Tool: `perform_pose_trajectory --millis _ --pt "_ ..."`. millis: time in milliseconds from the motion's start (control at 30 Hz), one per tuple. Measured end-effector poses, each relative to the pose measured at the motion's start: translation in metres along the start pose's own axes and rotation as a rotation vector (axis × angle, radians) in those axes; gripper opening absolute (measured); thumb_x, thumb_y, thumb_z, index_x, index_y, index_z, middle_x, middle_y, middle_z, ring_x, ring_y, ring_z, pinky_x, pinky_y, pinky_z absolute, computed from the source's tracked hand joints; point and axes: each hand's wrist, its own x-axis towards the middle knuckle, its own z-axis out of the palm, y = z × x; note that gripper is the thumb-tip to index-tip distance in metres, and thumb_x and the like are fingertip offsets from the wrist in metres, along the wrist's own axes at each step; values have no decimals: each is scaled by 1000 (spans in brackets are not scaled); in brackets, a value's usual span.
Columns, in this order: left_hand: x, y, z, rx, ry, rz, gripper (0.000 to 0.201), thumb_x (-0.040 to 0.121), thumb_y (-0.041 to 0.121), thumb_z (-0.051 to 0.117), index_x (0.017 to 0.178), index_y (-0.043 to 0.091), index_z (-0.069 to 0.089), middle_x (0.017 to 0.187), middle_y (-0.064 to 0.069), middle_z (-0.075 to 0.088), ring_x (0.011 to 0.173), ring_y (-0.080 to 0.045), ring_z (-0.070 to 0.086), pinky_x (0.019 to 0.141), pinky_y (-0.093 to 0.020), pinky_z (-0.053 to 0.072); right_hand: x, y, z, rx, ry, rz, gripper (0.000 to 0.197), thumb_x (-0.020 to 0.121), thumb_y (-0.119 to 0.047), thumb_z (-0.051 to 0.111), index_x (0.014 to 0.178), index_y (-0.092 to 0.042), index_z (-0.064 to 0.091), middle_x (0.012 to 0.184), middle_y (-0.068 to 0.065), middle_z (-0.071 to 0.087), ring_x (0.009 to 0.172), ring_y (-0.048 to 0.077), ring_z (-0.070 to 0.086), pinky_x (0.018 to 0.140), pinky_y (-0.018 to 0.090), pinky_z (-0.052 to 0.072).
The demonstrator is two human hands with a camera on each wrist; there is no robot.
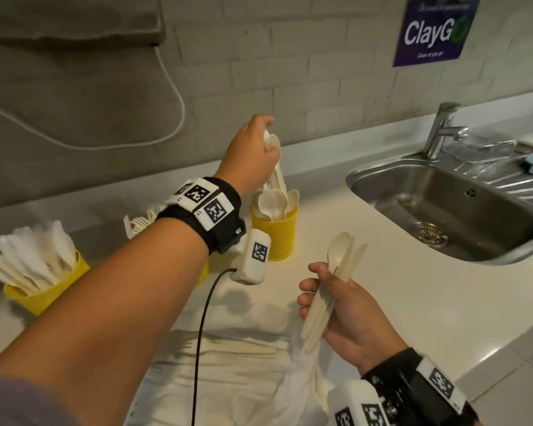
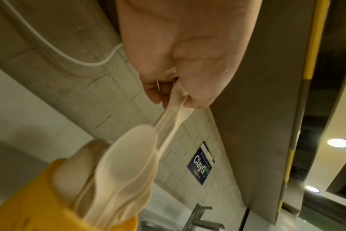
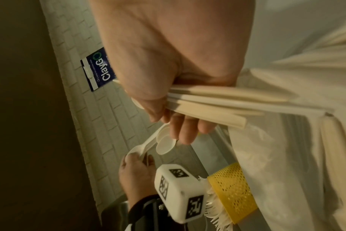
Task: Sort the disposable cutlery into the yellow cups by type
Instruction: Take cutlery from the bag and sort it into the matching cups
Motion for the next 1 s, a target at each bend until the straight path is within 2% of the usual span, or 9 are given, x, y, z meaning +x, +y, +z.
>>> perform_pose_trajectory --millis 100,233,333,433,500,633,700,833,1000 --pt "-1 -15 22 141 -243 -79 39 92 13 42 131 13 45 128 -12 53 112 -29 53 85 -31 41 0 -2 -3 -7 7 -3 14 91 -23 54 95 -11 58 66 8 61 55 21 58 54 30 49" --pt "-5 -33 45 453 -500 -81 35 93 26 41 121 14 58 137 -8 47 126 -29 41 103 -45 36 -2 -5 -5 -13 5 -5 13 93 -22 51 96 -10 57 66 9 61 54 20 58 54 29 50" --pt "-14 -33 40 358 -360 -42 48 95 35 42 140 22 39 151 -4 30 139 -26 24 113 -48 22 -2 -7 -5 -5 -3 3 13 94 -21 50 97 -10 57 65 9 61 53 20 58 53 29 50" --pt "-33 -22 24 100 -48 60 40 93 28 49 133 19 48 138 -7 42 128 -23 36 106 -34 31 -2 -8 -4 17 -55 35 11 94 -16 49 97 -10 58 65 9 60 52 19 55 52 28 49" --pt "-51 -13 16 -47 -48 50 34 90 23 53 124 21 54 122 -3 52 109 -17 50 94 -28 40 -2 -8 -2 2 -104 62 11 92 -10 49 96 -11 59 65 8 60 51 18 54 52 28 48" --pt "-86 -9 18 -352 -557 -182 59 78 25 71 129 39 45 104 -1 58 93 -17 59 94 -39 50 -1 -4 9 -63 -206 94 12 82 -12 55 93 -10 60 64 8 60 48 17 52 52 28 46" --pt "-97 -13 20 -460 -652 -219 53 77 16 70 120 41 51 92 -8 57 82 -19 58 83 -37 51 -1 -1 16 -91 -256 117 15 80 -14 56 94 -9 60 66 8 62 50 17 54 53 29 47" --pt "-93 -14 3 -475 -319 -179 38 84 1 61 98 36 60 89 -9 65 77 -22 62 67 -27 53 0 5 24 -110 -274 169 15 87 -11 52 99 -7 60 74 11 67 58 21 62 58 32 53" --pt "-54 -22 -31 -445 229 -68 38 87 12 59 109 42 54 95 8 62 87 -14 64 81 -36 57 1 8 18 -61 -153 152 13 94 -10 47 99 -10 59 68 10 64 52 19 58 53 30 51"
